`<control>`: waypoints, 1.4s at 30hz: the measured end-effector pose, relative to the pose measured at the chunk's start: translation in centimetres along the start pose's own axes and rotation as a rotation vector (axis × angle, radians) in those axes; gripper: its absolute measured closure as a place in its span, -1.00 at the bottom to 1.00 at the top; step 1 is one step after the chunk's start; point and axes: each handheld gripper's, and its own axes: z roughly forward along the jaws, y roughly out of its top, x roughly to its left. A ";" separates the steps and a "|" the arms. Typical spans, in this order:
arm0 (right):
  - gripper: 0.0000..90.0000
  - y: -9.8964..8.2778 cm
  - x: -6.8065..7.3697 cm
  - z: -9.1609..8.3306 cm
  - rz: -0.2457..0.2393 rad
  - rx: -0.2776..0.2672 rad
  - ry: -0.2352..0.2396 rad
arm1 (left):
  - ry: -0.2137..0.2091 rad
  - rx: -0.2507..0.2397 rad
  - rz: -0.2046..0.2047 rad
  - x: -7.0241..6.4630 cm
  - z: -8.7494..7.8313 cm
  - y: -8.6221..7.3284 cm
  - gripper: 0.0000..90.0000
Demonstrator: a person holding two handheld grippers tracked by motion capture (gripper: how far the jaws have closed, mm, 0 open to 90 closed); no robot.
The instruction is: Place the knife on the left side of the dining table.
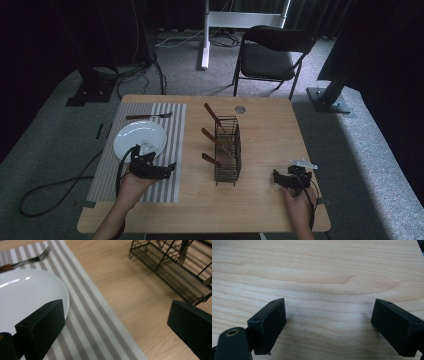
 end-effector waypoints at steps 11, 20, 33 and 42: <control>-0.74 0.0 0.0 0.0 0.001 0.000 0.000 | -0.058 -0.036 0.026 -1.3 0.6 3.6 -0.97; -0.74 0.0 0.0 0.0 -0.001 -0.001 -0.001 | -0.112 -0.060 0.036 -1.8 1.2 6.6 -0.97; -0.74 0.0 0.0 0.0 0.000 -0.002 0.000 | -0.170 -0.079 0.052 -3.3 2.4 9.4 -0.97; -0.74 0.0 0.0 0.0 0.000 -0.002 -0.001 | -0.237 -0.059 0.006 -3.4 4.5 10.6 -0.71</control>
